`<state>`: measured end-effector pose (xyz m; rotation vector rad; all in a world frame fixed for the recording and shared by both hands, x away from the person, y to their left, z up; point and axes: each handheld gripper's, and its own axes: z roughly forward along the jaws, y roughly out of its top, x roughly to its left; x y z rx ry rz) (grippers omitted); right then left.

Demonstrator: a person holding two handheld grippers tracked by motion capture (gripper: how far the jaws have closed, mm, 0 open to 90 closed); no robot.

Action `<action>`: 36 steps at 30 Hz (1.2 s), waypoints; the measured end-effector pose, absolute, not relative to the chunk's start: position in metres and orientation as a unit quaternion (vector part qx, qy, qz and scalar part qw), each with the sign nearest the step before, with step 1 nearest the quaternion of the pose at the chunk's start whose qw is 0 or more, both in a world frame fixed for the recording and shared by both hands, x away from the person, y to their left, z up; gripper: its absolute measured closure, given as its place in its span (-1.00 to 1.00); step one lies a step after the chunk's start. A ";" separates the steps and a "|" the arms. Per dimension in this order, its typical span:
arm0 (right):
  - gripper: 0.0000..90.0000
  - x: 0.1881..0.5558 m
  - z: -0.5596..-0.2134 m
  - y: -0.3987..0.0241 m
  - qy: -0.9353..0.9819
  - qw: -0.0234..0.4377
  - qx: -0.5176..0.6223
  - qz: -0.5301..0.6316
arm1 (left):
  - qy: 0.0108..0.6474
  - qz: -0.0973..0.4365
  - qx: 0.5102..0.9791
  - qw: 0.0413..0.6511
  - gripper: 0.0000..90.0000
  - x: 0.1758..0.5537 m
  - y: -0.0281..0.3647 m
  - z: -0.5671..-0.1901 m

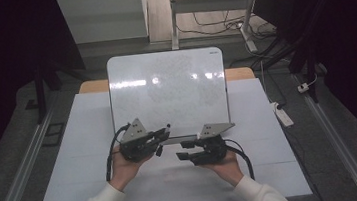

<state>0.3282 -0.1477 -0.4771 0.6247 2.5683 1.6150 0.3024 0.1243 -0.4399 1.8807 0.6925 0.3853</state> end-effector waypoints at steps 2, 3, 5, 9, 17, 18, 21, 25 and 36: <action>0.10 0.328 -0.477 -0.157 0.828 0.048 0.206 0.520 | 0.302 0.161 0.778 0.527 0.82 0.304 0.132 -0.439; 0.09 0.329 -0.478 -0.162 0.826 0.058 0.211 0.520 | 0.306 0.161 0.776 0.528 0.82 0.305 0.137 -0.439; 0.08 0.329 -0.479 -0.173 0.825 0.078 0.218 0.516 | 0.316 0.162 0.770 0.530 0.82 0.307 0.143 -0.439; 0.05 0.329 -0.484 -0.195 0.821 0.108 0.236 0.509 | 0.332 0.169 0.760 0.532 0.81 0.310 0.155 -0.437; 0.04 0.324 -0.487 -0.246 0.804 0.143 0.282 0.503 | 0.374 0.186 0.737 0.532 0.81 0.325 0.184 -0.426; 0.04 0.323 -0.487 -0.252 0.802 0.149 0.288 0.501 | 0.380 0.191 0.734 0.531 0.81 0.329 0.188 -0.424; 0.04 0.321 -0.489 -0.267 0.798 0.164 0.301 0.496 | 0.401 0.204 0.728 0.517 0.81 0.345 0.199 -0.416; 0.04 0.323 -0.492 -0.278 0.794 0.172 0.312 0.493 | 0.432 0.212 0.719 0.502 0.81 0.375 0.210 -0.403; 0.04 0.325 -0.492 -0.276 0.801 0.183 0.305 0.482 | 0.479 0.233 0.721 0.443 0.81 0.461 0.210 -0.375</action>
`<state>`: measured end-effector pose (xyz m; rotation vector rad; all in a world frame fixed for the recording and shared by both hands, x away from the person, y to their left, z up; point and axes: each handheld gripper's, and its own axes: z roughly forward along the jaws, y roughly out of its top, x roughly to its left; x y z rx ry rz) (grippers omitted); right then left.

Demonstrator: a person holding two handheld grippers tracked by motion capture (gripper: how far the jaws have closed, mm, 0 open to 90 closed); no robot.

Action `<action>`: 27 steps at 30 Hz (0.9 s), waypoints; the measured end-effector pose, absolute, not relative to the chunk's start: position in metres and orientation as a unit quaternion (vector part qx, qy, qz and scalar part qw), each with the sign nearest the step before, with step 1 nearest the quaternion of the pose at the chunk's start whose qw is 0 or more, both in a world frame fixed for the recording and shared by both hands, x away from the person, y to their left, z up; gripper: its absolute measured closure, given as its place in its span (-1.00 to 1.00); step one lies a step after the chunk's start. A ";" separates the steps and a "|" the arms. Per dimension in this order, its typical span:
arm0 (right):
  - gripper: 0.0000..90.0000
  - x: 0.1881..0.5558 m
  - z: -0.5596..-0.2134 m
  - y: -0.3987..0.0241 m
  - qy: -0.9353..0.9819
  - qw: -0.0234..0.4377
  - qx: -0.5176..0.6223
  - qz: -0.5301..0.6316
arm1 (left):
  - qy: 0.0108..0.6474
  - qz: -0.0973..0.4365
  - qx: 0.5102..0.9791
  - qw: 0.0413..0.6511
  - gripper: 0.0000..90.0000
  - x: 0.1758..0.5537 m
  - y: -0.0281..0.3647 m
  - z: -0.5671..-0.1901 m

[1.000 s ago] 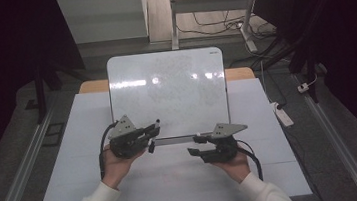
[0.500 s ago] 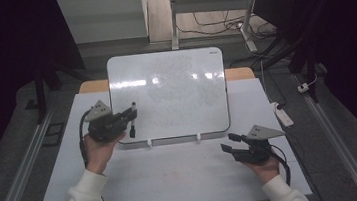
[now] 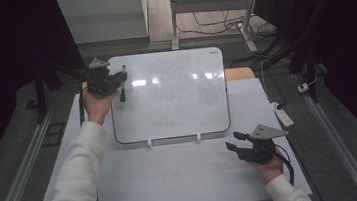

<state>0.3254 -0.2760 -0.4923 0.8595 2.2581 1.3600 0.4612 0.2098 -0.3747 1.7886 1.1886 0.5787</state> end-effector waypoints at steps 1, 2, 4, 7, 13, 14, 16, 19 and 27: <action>0.04 0.326 -0.493 -0.276 0.801 0.184 0.305 0.481 | 0.481 0.236 0.722 0.438 0.81 0.466 0.210 -0.373; 0.04 0.326 -0.493 -0.277 0.801 0.183 0.306 0.481 | 0.482 0.240 0.724 0.430 0.81 0.470 0.209 -0.371; 0.04 0.327 -0.494 -0.277 0.802 0.183 0.308 0.479 | 0.485 0.247 0.728 0.417 0.81 0.476 0.209 -0.369; 0.04 0.327 -0.496 -0.277 0.804 0.182 0.308 0.475 | 0.489 0.255 0.729 0.406 0.79 0.484 0.209 -0.370; 0.04 0.328 -0.496 -0.278 0.804 0.184 0.310 0.474 | 0.489 0.268 0.731 0.394 0.77 0.491 0.208 -0.378; 0.04 0.328 -0.496 -0.278 0.803 0.184 0.310 0.474 | 0.488 0.268 0.731 0.394 0.77 0.491 0.207 -0.378; 0.04 0.328 -0.496 -0.278 0.804 0.183 0.310 0.473 | 0.483 0.272 0.732 0.396 0.76 0.491 0.207 -0.379; 0.04 0.328 -0.496 -0.278 0.804 0.183 0.310 0.473 | 0.478 0.277 0.733 0.397 0.64 0.490 0.205 -0.378; 0.03 0.327 -0.495 -0.279 0.803 0.183 0.311 0.474 | 0.457 0.286 0.731 0.418 0.29 0.466 0.208 -0.370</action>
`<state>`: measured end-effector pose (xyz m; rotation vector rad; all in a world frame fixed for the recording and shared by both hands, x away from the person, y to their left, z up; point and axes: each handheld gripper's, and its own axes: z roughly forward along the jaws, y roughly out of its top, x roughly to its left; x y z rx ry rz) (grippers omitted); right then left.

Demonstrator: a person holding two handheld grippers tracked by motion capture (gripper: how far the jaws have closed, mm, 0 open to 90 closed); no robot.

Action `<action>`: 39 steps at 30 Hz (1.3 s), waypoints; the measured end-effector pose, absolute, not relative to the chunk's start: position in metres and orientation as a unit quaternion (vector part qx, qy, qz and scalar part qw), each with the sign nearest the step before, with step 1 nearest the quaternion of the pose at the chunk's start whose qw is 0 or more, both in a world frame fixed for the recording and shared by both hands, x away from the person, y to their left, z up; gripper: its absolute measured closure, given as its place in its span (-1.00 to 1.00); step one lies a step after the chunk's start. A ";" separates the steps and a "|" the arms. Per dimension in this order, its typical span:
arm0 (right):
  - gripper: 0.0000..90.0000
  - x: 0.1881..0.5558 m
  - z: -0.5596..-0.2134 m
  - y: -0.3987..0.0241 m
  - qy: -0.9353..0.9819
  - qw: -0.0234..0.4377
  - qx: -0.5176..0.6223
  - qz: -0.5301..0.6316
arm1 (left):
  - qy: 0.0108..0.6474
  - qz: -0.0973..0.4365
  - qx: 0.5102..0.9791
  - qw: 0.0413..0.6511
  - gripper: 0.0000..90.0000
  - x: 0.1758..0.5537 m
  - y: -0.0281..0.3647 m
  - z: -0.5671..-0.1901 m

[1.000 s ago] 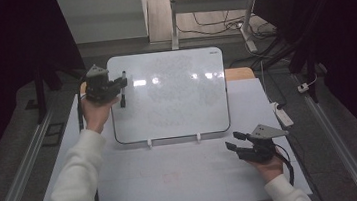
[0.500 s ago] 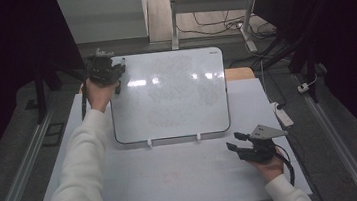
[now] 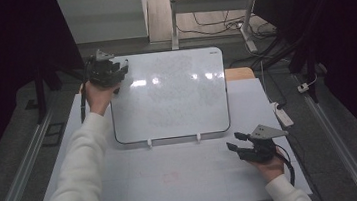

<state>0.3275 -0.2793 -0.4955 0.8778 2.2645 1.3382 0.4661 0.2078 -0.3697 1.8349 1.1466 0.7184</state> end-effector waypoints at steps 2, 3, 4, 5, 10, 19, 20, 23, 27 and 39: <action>0.02 0.328 -0.495 -0.281 0.803 0.184 0.309 0.476 | 0.444 0.287 0.734 0.425 0.17 0.450 0.210 -0.368; 0.02 0.328 -0.495 -0.282 0.803 0.185 0.307 0.476 | 0.436 0.280 0.737 0.434 0.13 0.439 0.211 -0.368; 0.01 0.328 -0.495 -0.283 0.805 0.189 0.303 0.473 | 0.428 0.277 0.742 0.435 0.09 0.432 0.212 -0.368; 0.00 0.328 -0.495 -0.284 0.807 0.191 0.301 0.471 | 0.421 0.276 0.745 0.437 0.06 0.423 0.214 -0.369; -0.03 0.331 -0.496 -0.291 0.810 0.195 0.294 0.468 | 0.401 0.242 0.756 0.457 -0.10 0.379 0.217 -0.383; -0.06 0.333 -0.496 -0.298 0.813 0.192 0.286 0.469 | 0.378 0.196 0.781 0.458 -0.28 0.307 0.216 -0.419; -0.06 0.333 -0.496 -0.299 0.813 0.191 0.286 0.470 | 0.377 0.193 0.780 0.460 -0.29 0.299 0.218 -0.423; -0.06 0.332 -0.495 -0.302 0.810 0.194 0.287 0.474 | 0.380 0.185 0.780 0.462 -0.30 0.281 0.223 -0.437; -0.07 0.331 -0.494 -0.305 0.807 0.196 0.287 0.477 | 0.390 0.169 0.778 0.463 -0.31 0.267 0.229 -0.455; -0.08 0.325 -0.490 -0.304 0.809 0.220 0.266 0.477 | 0.405 0.149 0.782 0.450 -0.34 0.257 0.230 -0.482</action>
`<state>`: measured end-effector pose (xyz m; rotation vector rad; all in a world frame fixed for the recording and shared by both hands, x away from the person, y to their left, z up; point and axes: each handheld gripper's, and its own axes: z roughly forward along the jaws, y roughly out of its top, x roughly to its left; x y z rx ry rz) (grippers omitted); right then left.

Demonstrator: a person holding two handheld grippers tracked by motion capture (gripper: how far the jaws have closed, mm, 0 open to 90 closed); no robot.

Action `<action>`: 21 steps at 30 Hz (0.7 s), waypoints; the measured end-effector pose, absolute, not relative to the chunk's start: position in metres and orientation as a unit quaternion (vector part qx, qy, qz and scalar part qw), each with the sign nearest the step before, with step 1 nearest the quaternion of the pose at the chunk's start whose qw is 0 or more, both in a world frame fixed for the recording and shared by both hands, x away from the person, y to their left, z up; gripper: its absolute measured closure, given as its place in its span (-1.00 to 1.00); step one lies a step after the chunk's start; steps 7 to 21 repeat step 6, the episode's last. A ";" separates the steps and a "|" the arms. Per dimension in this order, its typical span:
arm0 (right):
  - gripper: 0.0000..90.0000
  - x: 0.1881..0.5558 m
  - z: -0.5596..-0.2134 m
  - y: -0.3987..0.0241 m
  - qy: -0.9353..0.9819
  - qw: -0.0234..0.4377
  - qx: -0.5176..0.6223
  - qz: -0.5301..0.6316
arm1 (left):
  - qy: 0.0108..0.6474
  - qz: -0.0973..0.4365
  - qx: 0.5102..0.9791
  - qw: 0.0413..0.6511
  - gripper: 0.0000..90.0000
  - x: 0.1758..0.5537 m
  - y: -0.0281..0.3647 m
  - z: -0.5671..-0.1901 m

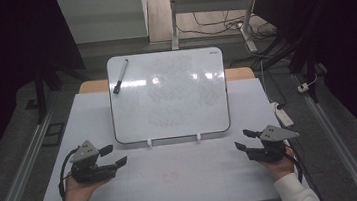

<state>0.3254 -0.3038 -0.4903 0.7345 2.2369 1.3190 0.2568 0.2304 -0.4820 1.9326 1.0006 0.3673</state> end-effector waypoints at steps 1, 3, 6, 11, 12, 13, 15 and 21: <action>-0.08 0.325 -0.490 -0.304 0.809 0.218 0.265 0.478 | 0.404 0.148 0.782 0.451 -0.34 0.257 0.230 -0.482; -0.08 0.325 -0.490 -0.303 0.809 0.216 0.264 0.479 | 0.403 0.150 0.783 0.450 -0.34 0.256 0.230 -0.482; -0.10 0.325 -0.490 -0.301 0.811 0.216 0.261 0.476 | 0.404 0.149 0.784 0.447 -0.35 0.256 0.229 -0.485; -0.10 0.325 -0.490 -0.301 0.811 0.216 0.261 0.476 | 0.404 0.149 0.784 0.447 -0.35 0.256 0.229 -0.485; -0.10 0.325 -0.490 -0.301 0.811 0.216 0.261 0.476 | 0.404 0.149 0.784 0.447 -0.35 0.256 0.229 -0.485; -0.10 0.325 -0.490 -0.301 0.811 0.216 0.261 0.476 | 0.404 0.149 0.784 0.447 -0.35 0.256 0.229 -0.485; -0.10 0.325 -0.490 -0.301 0.811 0.216 0.261 0.476 | 0.404 0.149 0.784 0.447 -0.35 0.256 0.229 -0.485; -0.10 0.325 -0.490 -0.301 0.811 0.216 0.261 0.476 | 0.404 0.149 0.784 0.447 -0.35 0.256 0.229 -0.485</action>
